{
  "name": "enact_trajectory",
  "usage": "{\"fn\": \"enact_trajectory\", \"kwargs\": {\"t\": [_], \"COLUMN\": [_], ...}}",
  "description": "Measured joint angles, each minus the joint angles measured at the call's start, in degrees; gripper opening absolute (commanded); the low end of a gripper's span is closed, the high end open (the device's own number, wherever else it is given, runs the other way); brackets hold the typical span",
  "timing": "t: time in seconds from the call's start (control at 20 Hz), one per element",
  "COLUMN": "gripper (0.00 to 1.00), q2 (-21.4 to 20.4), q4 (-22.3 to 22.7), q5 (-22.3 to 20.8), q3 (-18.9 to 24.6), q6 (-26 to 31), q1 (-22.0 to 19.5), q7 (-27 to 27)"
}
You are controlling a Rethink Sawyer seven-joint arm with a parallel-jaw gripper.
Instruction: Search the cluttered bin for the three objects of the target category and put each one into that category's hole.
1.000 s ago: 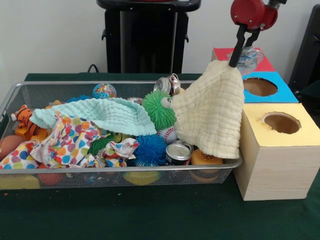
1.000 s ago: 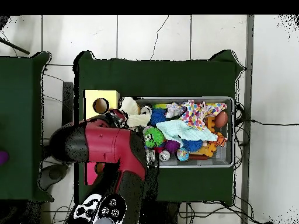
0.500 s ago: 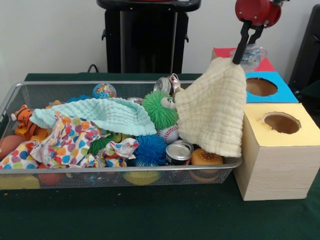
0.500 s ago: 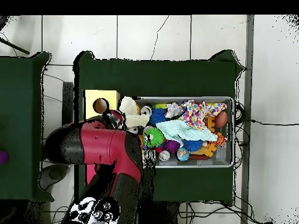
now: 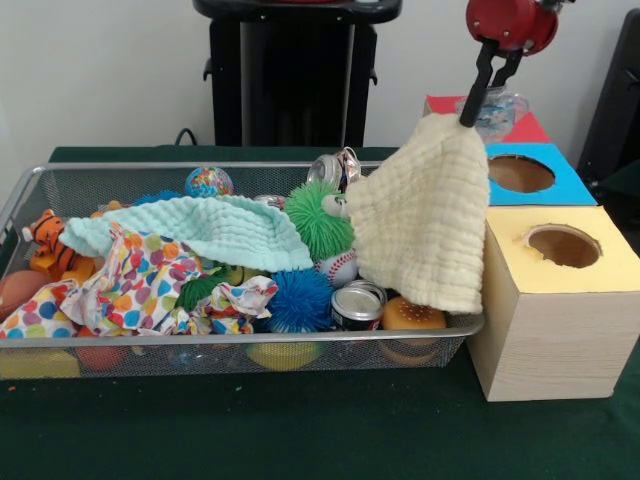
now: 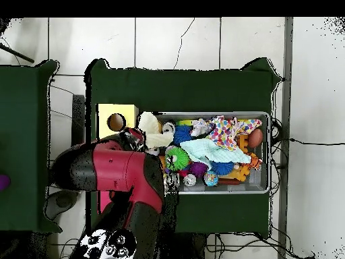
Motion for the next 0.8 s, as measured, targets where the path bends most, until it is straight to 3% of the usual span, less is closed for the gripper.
{"fn": "enact_trajectory", "kwargs": {"t": [0.8], "gripper": [0.00], "q2": [1.57], "q4": [-0.01], "q5": [0.00], "q3": [-1.41], "q6": [0.00], "q1": [1.78], "q7": [3.50]}}
